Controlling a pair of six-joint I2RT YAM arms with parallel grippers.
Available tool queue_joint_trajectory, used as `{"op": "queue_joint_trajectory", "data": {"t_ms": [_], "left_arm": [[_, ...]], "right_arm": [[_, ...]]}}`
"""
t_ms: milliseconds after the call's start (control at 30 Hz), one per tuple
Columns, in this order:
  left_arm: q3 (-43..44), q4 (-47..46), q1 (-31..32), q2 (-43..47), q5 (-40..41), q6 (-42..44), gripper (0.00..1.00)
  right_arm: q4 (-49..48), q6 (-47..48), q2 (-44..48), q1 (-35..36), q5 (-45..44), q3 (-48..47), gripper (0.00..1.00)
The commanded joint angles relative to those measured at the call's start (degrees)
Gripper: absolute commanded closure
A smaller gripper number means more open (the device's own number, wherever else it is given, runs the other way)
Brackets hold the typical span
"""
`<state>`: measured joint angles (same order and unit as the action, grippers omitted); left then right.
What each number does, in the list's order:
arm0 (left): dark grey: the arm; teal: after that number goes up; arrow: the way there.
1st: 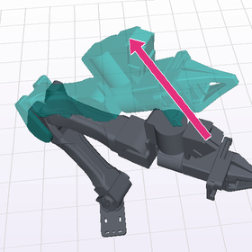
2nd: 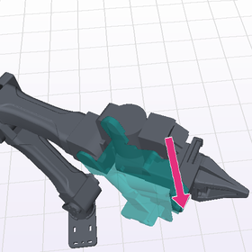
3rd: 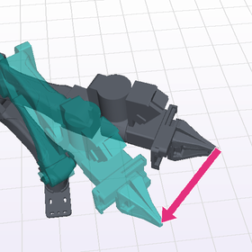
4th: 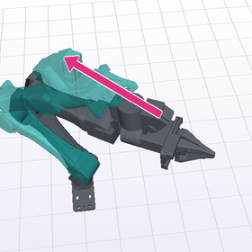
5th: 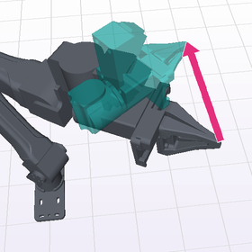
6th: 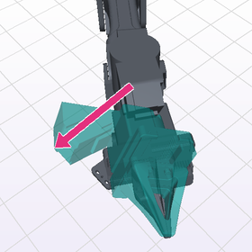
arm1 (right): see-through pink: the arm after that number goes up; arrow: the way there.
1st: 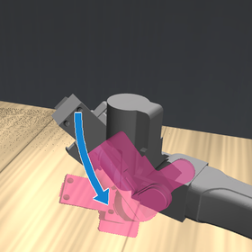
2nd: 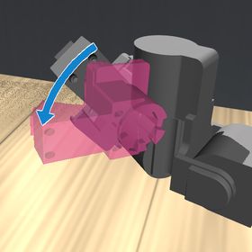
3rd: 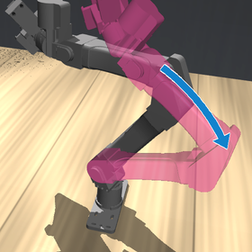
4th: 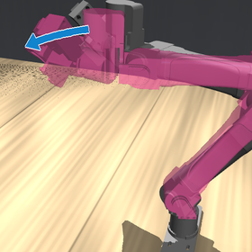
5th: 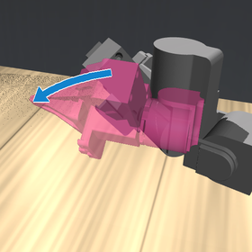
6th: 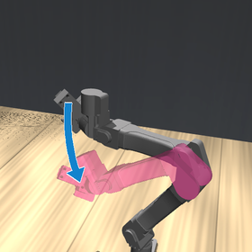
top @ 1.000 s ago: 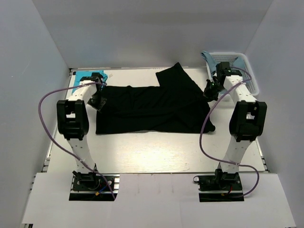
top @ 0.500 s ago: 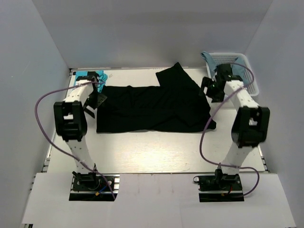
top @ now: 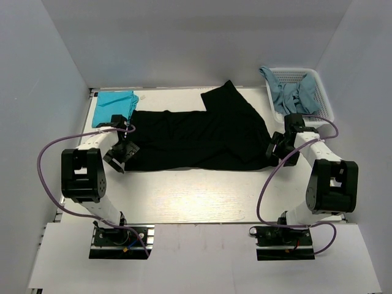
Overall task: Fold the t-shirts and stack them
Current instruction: Fold the flattened tshirt in 1/3 of the way
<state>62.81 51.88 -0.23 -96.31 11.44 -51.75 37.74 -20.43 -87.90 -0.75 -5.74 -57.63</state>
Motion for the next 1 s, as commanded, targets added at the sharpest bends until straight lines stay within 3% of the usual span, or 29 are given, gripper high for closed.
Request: {"op": "queue_joint_trajectory", "data": {"t_ms": [0, 133, 233, 267, 333, 367, 467, 500, 567, 600, 667, 767, 867, 967], "left_arm": [[-1.2, -6.7, 0.0, -0.4, -2.5, 1.8, 0.13], [-3.3, -8.5, 0.5, -1.6, -2.5, 2.4, 0.24], [-4.7, -9.1, 0.5, -2.3, -3.2, 2.4, 0.4], [-5.5, -9.1, 0.0, -2.3, -3.2, 2.4, 0.5], [-6.5, -10.2, 0.0, -1.8, -3.2, 2.4, 0.58], [-7.1, -11.0, 0.0, -1.8, -2.7, 2.9, 0.71], [-6.4, -11.5, 0.0, -1.8, -2.7, 4.0, 0.87], [-5.7, -11.5, 0.0, -2.6, -2.7, 4.5, 1.0], [-4.2, -11.5, 0.0, -3.1, -2.1, 5.2, 1.0], [-3.4, -10.7, 0.0, -3.1, -1.4, 5.2, 1.0], [-0.1, -7.1, 0.0, -3.1, 0.2, 5.7, 1.0], [2.1, -2.2, 0.0, 0.7, 3.1, 5.7, 1.0], [2.1, 1.1, 0.0, 4.9, 4.9, 5.7, 1.0], [-0.7, 4.8, 0.0, 7.5, 6.8, 4.8, 1.0]], "right_arm": [[-7.3, -2.3, 0.1, -1.4, 1.9, 1.4, 0.24], [-10.0, -2.6, -3.1, -2.1, 3.2, 1.6, 0.35], [-11.0, -2.9, -3.7, -2.8, 3.9, 2.8, 0.48], [-11.5, -3.0, -3.5, -2.8, 4.9, 3.2, 0.52], [-12.7, -3.2, -3.3, -2.8, 5.1, 5.4, 0.52], [-13.4, -3.7, -3.4, -2.8, 5.1, 6.4, 0.52], [-14.4, -3.7, -4.3, -3.1, 7.7, 7.4, 0.56], [-15.2, -3.7, -4.9, -3.0, 7.8, 8.0, 0.6], [-15.2, -3.8, -5.9, -3.0, 6.8, 8.0, 0.91], [-15.2, -4.1, -6.4, -3.1, 6.3, 7.7, 1.0], [-13.8, -3.9, -5.5, -3.2, 6.2, 6.1, 1.0], [-5.6, -4.4, -2.8, -3.3, -2.0, 1.1, 1.0], [5.1, -4.2, 0.4, -4.0, -6.1, -3.3, 1.0], [9.1, -3.7, 3.0, -4.6, -7.7, -2.8, 1.0]]}}
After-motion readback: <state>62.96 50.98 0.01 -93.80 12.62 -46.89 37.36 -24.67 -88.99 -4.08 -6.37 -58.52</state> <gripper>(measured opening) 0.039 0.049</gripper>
